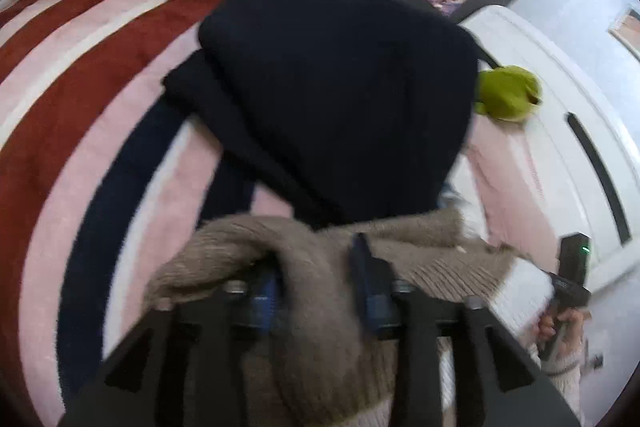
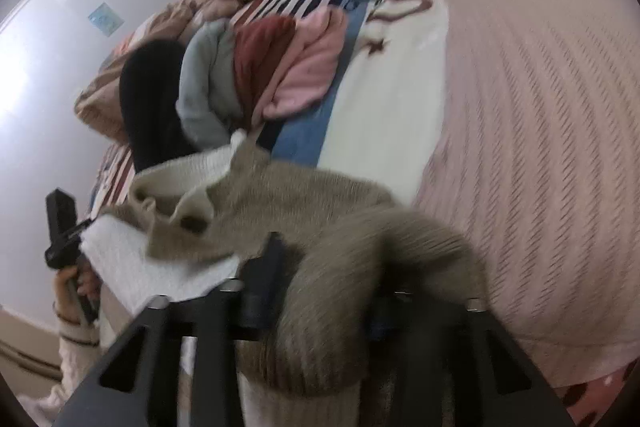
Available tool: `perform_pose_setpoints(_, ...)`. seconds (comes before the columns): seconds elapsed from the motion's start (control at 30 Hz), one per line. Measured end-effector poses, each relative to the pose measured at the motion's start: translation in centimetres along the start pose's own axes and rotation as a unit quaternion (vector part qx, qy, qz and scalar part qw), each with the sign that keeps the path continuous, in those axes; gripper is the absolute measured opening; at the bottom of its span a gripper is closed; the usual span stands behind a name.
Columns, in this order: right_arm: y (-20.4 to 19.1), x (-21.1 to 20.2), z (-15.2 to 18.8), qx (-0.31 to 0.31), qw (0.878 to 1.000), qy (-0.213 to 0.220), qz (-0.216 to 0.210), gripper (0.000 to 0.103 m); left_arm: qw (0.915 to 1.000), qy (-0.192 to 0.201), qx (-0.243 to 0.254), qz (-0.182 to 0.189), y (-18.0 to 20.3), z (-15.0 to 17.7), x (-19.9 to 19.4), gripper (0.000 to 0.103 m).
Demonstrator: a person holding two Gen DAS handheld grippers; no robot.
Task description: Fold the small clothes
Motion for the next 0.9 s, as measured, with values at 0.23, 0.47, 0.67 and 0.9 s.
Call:
perform_pose_setpoints(0.23, -2.4, -9.0, 3.7, -0.076, 0.991, 0.078, 0.073, 0.068, 0.9949, 0.076, 0.067, 0.003, 3.0, 2.3, -10.2, 0.07)
perform_pose_setpoints(0.47, -10.3, -10.0, 6.9, -0.157, 0.982, 0.086, -0.067, 0.017, 0.9813, 0.037, 0.167, 0.088, 11.0, 6.4, -9.3, 0.065)
perform_pose_setpoints(0.67, -11.1, -0.6, 8.5, -0.148, 0.989, -0.004, -0.02, 0.007, 0.9853, -0.067, 0.143, 0.065, 11.1, 9.7, -0.5, 0.009)
perform_pose_setpoints(0.9, -7.9, -0.8, 5.0, -0.098, 0.994, 0.054, 0.021, 0.003, 0.9896, 0.006, 0.143, -0.017, 10.0, 4.0, -0.9, 0.011)
Point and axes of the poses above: each gripper's, at about its wrist camera, not at the fingertips, and x roughly the way its jaws point, y to its right, z to its underside, the point moved 2 cm from there along x, roughly the way its jaws point, and after that the axes turned 1 degree about x, right-handed, at the moved point
